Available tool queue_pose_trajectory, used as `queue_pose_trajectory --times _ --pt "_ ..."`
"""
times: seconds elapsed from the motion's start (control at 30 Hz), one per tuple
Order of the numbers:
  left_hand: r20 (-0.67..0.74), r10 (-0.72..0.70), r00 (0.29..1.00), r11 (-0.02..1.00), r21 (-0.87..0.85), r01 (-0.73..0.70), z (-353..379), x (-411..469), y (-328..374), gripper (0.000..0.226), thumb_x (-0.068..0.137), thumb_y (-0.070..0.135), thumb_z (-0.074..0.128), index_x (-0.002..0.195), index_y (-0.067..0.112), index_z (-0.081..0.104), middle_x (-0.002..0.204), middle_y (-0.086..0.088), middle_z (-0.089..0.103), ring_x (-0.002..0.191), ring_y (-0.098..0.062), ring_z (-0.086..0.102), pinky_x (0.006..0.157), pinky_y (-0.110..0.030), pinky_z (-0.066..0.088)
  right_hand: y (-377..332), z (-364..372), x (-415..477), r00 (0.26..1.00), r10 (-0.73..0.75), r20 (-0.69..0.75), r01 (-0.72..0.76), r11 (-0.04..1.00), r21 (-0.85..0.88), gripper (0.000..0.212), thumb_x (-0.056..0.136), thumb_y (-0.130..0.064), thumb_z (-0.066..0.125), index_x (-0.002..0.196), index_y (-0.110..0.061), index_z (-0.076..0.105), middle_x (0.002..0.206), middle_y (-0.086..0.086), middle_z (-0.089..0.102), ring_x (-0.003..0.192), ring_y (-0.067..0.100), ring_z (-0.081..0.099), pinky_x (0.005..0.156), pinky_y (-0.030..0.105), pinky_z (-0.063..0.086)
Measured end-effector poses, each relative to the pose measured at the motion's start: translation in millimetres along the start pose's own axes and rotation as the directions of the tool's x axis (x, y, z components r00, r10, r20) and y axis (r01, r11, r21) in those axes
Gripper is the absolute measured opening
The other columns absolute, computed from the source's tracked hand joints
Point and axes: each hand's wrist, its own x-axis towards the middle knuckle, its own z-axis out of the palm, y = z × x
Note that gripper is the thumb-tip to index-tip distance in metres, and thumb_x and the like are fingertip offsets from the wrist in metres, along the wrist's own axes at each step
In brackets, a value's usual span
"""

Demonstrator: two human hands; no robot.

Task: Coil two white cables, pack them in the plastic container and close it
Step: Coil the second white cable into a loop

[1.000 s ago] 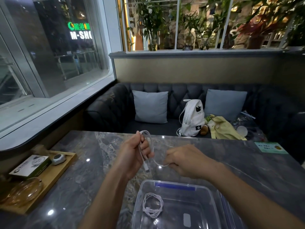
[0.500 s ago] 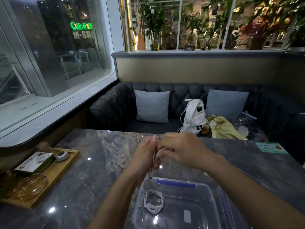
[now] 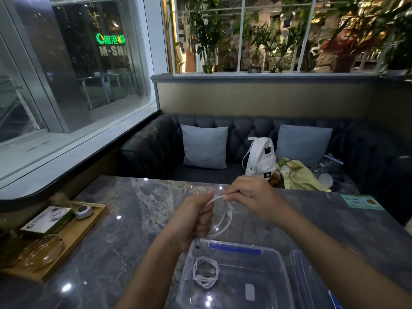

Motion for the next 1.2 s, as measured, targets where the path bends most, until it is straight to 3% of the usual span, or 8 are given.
queue_pose_trajectory --times 0.13,0.27,0.33,0.43,0.67,0.8,0.93,1.2 --pt "0.043 0.015 0.999 0.985 -0.175 -0.007 -1 2 1 0.042 0.073 0.041 0.053 0.040 0.023 0.033 0.029 0.010 0.024 0.024 -0.004 0.016 0.028 -0.011 0.015 -6 12 -7 0.950 0.309 -0.052 -0.254 0.855 0.452 0.004 0.078 -0.006 0.067 0.079 -0.005 0.070 0.077 0.008 0.068 0.073 0.016 0.064 0.071 0.029 0.052" --pt "0.042 0.017 0.999 0.946 -0.325 -0.002 1 8 0 0.042 0.075 0.036 0.051 0.039 0.021 0.033 0.027 0.010 0.024 0.021 -0.003 0.017 0.029 -0.010 0.011 -14 26 -9 0.876 0.482 0.019 -0.281 0.479 0.832 0.009 0.082 0.002 0.058 0.074 0.001 0.063 0.068 0.009 0.071 0.066 0.018 0.070 0.065 0.026 0.058" --pt "0.010 0.024 1.000 0.926 -0.378 -0.018 2 9 -1 0.043 0.076 0.034 0.051 0.040 0.021 0.033 0.026 0.009 0.023 0.021 -0.003 0.017 0.029 -0.011 0.010 -17 29 -11 0.855 0.515 0.060 -0.250 0.308 0.918 0.012 0.082 0.003 0.056 0.073 -0.002 0.062 0.068 0.009 0.071 0.062 0.020 0.069 0.061 0.028 0.059" --pt "-0.055 0.035 0.998 0.893 -0.447 -0.055 3 12 -1 0.041 0.076 0.032 0.052 0.041 0.020 0.034 0.027 0.009 0.023 0.021 -0.003 0.017 0.028 -0.011 0.011 -18 34 -13 0.843 0.532 0.075 -0.211 0.200 0.957 0.011 0.080 0.003 0.056 0.088 0.004 0.063 0.070 0.010 0.071 0.060 0.018 0.067 0.057 0.026 0.057" --pt "-0.113 0.018 0.993 0.875 -0.479 -0.070 10 22 -11 0.049 0.091 0.031 0.041 0.043 0.018 0.039 0.029 0.008 0.026 0.023 -0.004 0.020 0.030 -0.016 0.017 -8 40 -4 0.772 0.629 0.090 -0.231 0.145 0.962 0.011 0.081 0.007 0.056 0.077 0.002 0.065 0.063 0.011 0.068 0.043 0.008 0.051 0.048 0.021 0.048" --pt "-0.193 -0.007 0.981 1.000 -0.020 0.003 -2 21 -10 0.038 0.091 0.032 0.044 0.059 0.017 0.061 0.046 0.005 0.053 0.044 -0.009 0.050 0.050 -0.021 0.041 3 33 -6 0.784 0.603 0.143 -0.272 0.126 0.954 0.016 0.079 0.010 0.055 0.070 0.003 0.066 0.059 0.012 0.067 0.040 0.008 0.048 0.044 0.020 0.048" --pt "-0.278 0.183 0.943 0.910 0.410 -0.055 -12 25 -4 0.035 0.094 0.030 0.045 0.067 0.021 0.065 0.069 0.003 0.065 0.071 -0.012 0.057 0.071 -0.027 0.043 10 29 -8 0.789 0.578 0.206 -0.357 0.160 0.920 0.006 0.078 0.011 0.056 0.079 0.011 0.062 0.059 0.012 0.066 0.039 0.008 0.048 0.043 0.019 0.049" --pt "-0.047 0.063 0.997 0.957 0.288 -0.046 4 33 -8 0.038 0.093 0.039 0.045 0.071 0.018 0.067 0.049 0.006 0.055 0.049 -0.010 0.052 0.064 -0.033 0.048 12 29 -12 0.822 0.554 0.132 -0.384 0.370 0.846 0.012 0.079 0.009 0.059 0.073 0.001 0.066 0.051 0.002 0.065 0.041 0.008 0.050 0.047 0.018 0.049"
